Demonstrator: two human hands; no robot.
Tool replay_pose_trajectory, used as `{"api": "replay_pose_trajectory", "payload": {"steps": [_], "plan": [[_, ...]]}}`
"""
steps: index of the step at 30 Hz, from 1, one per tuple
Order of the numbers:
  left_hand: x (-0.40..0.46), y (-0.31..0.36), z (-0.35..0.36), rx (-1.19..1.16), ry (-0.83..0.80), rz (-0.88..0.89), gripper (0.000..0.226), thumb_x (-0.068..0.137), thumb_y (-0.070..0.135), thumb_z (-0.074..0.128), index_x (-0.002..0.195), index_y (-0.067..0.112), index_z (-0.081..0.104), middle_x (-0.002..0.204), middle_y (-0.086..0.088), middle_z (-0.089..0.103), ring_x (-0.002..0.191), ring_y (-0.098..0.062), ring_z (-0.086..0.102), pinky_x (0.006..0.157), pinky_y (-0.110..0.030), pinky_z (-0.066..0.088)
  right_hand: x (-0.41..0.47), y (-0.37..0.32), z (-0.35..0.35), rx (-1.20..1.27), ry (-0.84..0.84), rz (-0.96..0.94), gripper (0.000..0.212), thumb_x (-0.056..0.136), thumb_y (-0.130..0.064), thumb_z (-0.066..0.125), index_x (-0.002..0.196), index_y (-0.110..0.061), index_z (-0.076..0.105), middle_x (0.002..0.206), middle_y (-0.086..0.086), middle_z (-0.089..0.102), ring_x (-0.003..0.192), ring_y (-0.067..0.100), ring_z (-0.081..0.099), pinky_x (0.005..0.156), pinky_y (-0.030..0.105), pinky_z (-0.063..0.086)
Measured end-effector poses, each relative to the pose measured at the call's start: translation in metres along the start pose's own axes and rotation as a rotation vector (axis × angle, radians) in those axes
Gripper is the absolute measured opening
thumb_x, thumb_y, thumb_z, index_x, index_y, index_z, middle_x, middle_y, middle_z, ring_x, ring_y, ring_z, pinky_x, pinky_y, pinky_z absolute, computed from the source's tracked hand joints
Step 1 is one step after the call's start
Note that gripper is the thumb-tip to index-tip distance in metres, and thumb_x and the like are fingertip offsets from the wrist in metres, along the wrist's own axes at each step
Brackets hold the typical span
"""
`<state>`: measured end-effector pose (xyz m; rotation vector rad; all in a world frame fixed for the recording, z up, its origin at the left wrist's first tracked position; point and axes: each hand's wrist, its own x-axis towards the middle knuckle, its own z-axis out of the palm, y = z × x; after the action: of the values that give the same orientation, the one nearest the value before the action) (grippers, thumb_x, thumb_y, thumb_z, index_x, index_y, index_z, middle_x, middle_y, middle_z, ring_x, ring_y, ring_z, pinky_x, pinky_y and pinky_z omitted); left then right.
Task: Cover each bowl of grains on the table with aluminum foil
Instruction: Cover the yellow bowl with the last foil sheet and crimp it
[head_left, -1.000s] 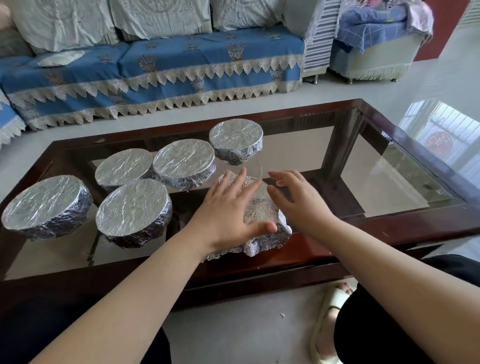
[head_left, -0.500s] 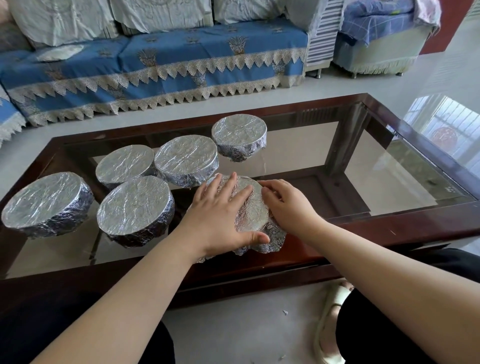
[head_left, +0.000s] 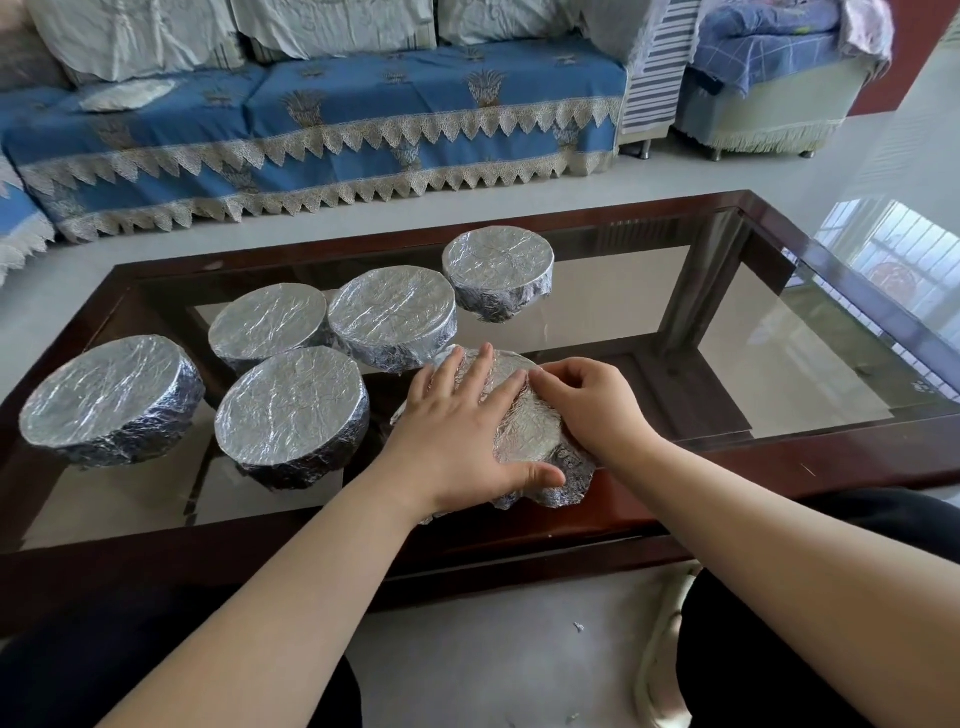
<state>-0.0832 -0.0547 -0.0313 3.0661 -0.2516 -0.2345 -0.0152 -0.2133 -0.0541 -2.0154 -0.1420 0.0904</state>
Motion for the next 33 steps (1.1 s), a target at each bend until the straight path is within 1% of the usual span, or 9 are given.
{"api": "replay_pose_trajectory", "payload": {"steps": [3,6,11,14,17,22,26,30,33], "plan": [[-0.001,0.0,-0.001,0.0,0.002,-0.005,0.118,0.057,0.099,0.017,0.156,0.039,-0.007,0.163,-0.003,-0.021,0.15,-0.026,-0.02,0.12,-0.052,-0.008,0.0,0.001,0.001,0.003,0.03,0.013,0.017,0.089,-0.038,0.067,0.084,-0.021,0.069,0.071,-0.012,0.065,0.061,0.0,0.055,0.058,0.019,0.041],[-0.001,0.001,-0.001,0.001,0.006,-0.009,0.117,0.058,0.098,0.019,0.156,0.038,-0.005,0.164,-0.003,-0.02,0.15,-0.027,-0.019,0.12,-0.051,-0.008,0.0,0.004,0.002,0.048,0.013,0.066,0.025,0.089,-0.042,0.066,0.079,-0.019,0.064,0.056,-0.012,0.054,0.047,0.001,0.045,0.053,0.024,0.036],[-0.001,-0.004,-0.002,-0.012,0.002,0.0,0.115,0.059,0.098,0.019,0.156,0.039,-0.005,0.164,-0.002,-0.02,0.15,-0.026,-0.019,0.121,-0.051,-0.008,0.0,0.011,-0.001,0.281,-0.091,0.143,0.034,0.092,-0.046,0.061,0.077,-0.015,0.06,0.048,-0.01,0.041,0.046,0.011,0.034,0.052,0.031,0.028],[-0.001,-0.007,-0.002,-0.013,-0.008,0.01,0.116,0.057,0.098,0.017,0.156,0.04,-0.006,0.164,0.0,-0.021,0.15,-0.025,-0.02,0.121,-0.052,-0.007,-0.005,0.016,-0.001,0.37,-0.12,0.178,0.031,0.094,-0.042,0.06,0.082,-0.014,0.067,0.05,-0.01,0.051,0.047,0.009,0.042,0.055,0.03,0.034],[0.0,-0.007,-0.002,-0.007,-0.012,0.012,0.117,0.057,0.098,0.015,0.156,0.039,-0.006,0.163,0.0,-0.021,0.149,-0.025,-0.021,0.121,-0.052,-0.008,-0.01,0.019,0.001,0.306,-0.071,0.201,0.028,0.094,-0.039,0.06,0.08,-0.016,0.066,0.054,-0.01,0.058,0.051,0.007,0.05,0.059,0.029,0.041],[0.0,-0.008,-0.001,0.005,-0.008,0.018,0.116,0.058,0.098,0.016,0.155,0.039,-0.006,0.164,0.0,-0.021,0.15,-0.025,-0.021,0.121,-0.051,-0.008,-0.009,0.017,0.003,0.213,-0.03,0.199,0.032,0.095,-0.038,0.059,0.071,-0.017,0.057,0.055,-0.008,0.055,0.05,0.006,0.046,0.055,0.024,0.039],[0.002,-0.008,-0.001,0.0,0.001,0.017,0.116,0.059,0.098,0.017,0.156,0.039,-0.005,0.164,0.0,-0.02,0.149,-0.024,-0.021,0.119,-0.051,-0.009,-0.007,0.013,0.0,0.279,-0.077,0.251,0.03,0.094,-0.036,0.061,0.073,-0.015,0.058,0.055,-0.006,0.056,0.046,0.006,0.046,0.049,0.022,0.039],[0.001,-0.008,-0.001,-0.003,-0.006,0.015,0.115,0.059,0.098,0.019,0.156,0.04,-0.005,0.164,0.0,-0.021,0.149,-0.024,-0.021,0.118,-0.05,-0.01,0.0,0.01,0.0,0.298,-0.137,0.315,0.026,0.092,-0.035,0.064,0.076,-0.015,0.066,0.064,0.001,0.065,0.061,0.018,0.057,0.062,0.032,0.047],[0.0,-0.008,-0.001,0.003,-0.003,0.015,0.115,0.059,0.098,0.018,0.156,0.04,-0.005,0.164,-0.001,-0.02,0.15,-0.024,-0.02,0.118,-0.049,-0.011,0.001,0.008,-0.002,0.319,-0.201,0.38,0.024,0.092,-0.032,0.064,0.077,-0.014,0.067,0.064,0.002,0.064,0.054,0.017,0.057,0.056,0.029,0.047]]}}
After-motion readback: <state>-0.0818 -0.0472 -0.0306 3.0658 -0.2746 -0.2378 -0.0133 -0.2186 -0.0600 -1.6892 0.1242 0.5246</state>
